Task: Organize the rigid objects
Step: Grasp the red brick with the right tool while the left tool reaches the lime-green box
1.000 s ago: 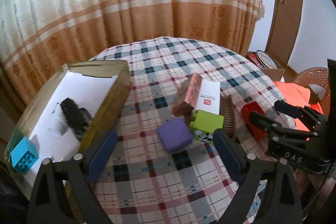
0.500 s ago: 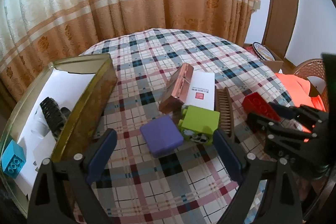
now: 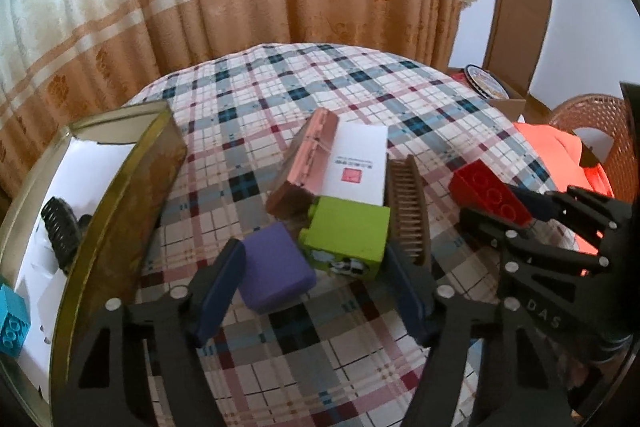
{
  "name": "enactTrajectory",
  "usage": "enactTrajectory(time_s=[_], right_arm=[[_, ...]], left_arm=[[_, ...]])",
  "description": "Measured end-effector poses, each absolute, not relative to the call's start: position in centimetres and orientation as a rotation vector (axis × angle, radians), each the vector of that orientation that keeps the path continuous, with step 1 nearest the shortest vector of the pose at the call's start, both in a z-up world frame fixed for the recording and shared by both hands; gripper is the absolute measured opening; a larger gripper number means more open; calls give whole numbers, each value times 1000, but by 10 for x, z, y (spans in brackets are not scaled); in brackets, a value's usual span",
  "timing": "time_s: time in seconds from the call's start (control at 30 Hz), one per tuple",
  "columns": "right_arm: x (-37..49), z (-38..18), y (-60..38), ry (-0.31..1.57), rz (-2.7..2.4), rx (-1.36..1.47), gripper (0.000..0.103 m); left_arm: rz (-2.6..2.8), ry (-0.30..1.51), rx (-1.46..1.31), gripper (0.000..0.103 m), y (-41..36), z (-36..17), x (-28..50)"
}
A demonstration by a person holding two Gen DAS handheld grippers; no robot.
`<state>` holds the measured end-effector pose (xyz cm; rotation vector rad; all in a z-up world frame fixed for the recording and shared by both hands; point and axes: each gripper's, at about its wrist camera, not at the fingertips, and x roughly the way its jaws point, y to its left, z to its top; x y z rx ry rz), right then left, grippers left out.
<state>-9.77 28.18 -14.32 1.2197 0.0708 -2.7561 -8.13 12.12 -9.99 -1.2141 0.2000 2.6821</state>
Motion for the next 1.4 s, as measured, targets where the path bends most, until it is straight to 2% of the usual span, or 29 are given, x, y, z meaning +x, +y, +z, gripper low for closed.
enactTrajectory(time_s=[0.13, 0.2, 0.33, 0.4, 0.5, 0.6, 0.73, 0.8, 0.9, 1.03, 1.27, 1.4], right_arm=[[-98, -143, 280, 79, -2754, 1219, 43], [-98, -143, 280, 81, -2753, 1219, 43], [-98, -143, 280, 80, -2753, 1219, 43], [-98, -143, 280, 80, -2754, 1218, 43], [-97, -143, 280, 81, -2753, 1218, 43], [-97, -143, 280, 80, -2753, 1218, 43], [-97, -143, 280, 79, -2752, 1218, 44], [-97, -143, 279, 78, -2750, 1217, 44], [-98, -142, 278, 75, -2744, 1215, 44], [-99, -143, 277, 75, -2739, 1214, 44], [-99, -142, 277, 76, -2733, 1212, 44], [-100, -143, 277, 77, -2730, 1211, 44]], left_arm=[[2676, 229, -1194, 65, 125, -100, -80], [2674, 238, -1181, 55, 126, -99, -79], [2667, 218, -1164, 46, 124, -97, -78], [2671, 199, -1157, 34, 121, -97, -78], [2660, 163, -1150, 29, 118, -96, -79], [2651, 128, -1147, 28, 115, -96, -80], [2659, 95, -1152, 35, 111, -96, -81], [2669, 87, -1167, 61, 109, -96, -82], [2653, 86, -1176, 74, 110, -97, -83], [2629, 153, -1179, 78, 120, -97, -85], [2606, 142, -1202, 79, 123, -100, -101], [2631, 185, -1202, 75, 127, -101, -102]])
